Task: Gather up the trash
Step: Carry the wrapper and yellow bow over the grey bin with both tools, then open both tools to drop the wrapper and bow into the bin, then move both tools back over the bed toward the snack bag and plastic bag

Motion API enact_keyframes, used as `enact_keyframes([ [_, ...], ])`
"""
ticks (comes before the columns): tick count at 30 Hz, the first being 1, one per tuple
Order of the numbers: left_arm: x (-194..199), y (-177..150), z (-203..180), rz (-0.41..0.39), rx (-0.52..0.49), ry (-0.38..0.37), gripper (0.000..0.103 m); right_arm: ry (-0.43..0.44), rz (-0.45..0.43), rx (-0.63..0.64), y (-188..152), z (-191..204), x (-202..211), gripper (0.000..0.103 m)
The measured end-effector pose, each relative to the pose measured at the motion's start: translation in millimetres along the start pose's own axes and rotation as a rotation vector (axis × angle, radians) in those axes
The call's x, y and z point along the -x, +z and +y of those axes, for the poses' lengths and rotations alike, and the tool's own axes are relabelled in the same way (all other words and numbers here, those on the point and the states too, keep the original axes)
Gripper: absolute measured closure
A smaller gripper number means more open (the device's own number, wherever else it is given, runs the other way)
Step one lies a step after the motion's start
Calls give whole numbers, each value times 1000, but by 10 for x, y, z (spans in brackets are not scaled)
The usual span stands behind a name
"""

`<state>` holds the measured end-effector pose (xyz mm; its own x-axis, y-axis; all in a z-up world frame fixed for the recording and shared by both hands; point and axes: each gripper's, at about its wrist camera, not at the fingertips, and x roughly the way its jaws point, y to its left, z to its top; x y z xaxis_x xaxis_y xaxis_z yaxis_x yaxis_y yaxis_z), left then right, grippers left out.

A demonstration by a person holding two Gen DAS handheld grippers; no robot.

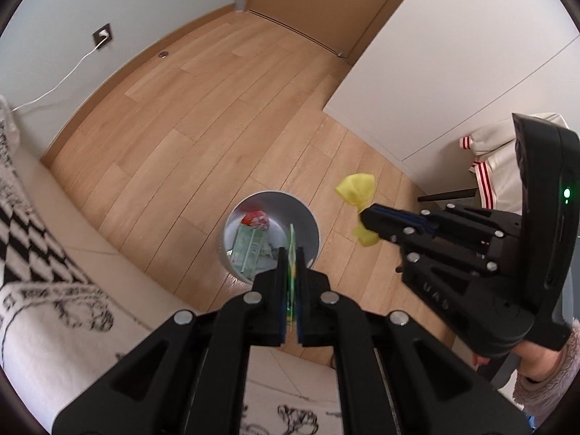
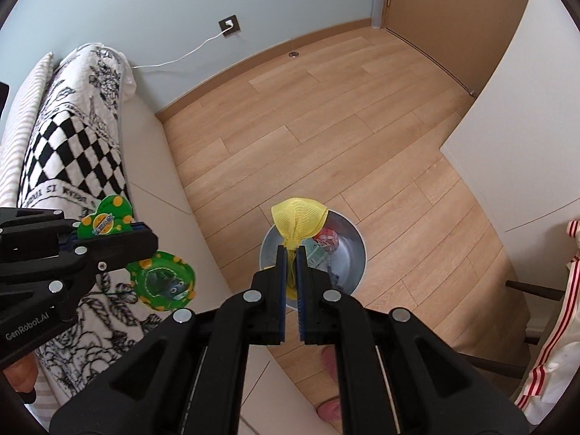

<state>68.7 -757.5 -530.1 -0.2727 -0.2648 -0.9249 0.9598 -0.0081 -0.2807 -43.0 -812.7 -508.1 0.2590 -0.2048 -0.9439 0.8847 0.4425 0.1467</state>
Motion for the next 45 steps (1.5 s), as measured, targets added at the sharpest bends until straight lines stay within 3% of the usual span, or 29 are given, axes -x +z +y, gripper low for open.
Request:
enact_keyframes([
  [5, -163, 124, -61, -16, -40, 0, 95, -11, -4, -28, 7, -89, -95, 97],
  [6, -184, 136, -83, -11, -43, -4, 95, -15, -3, -31, 17, -96, -107, 92],
  [14, -279, 233, -48, 16, -7, -23, 94, -26, 8, -26, 11, -122, -179, 83],
  [19, -306, 224, -26, 8, 16, -23, 74, -29, 14, -20, 6, -128, -242, 81],
  [27, -166, 127, 69, -5, 34, -7, 73, -30, 15, -24, -29, -110, -245, 77],
  [28, -123, 97, 101, -9, 41, 1, 69, -29, 15, -21, -22, -87, -233, 77],
  [29, -69, 66, 136, -18, 49, 11, 61, -26, 16, -16, -24, -47, -213, 77],
  [32, 148, -69, 269, -47, 78, 56, 52, -23, 14, 12, -30, 114, -132, 72],
  [39, 813, -499, 698, -101, 211, 127, 52, 29, -10, 153, -39, 834, 240, 72],
  [45, 1530, -1138, 1089, -186, 374, 187, 51, 102, -45, 342, -84, 1770, 640, 72],
])
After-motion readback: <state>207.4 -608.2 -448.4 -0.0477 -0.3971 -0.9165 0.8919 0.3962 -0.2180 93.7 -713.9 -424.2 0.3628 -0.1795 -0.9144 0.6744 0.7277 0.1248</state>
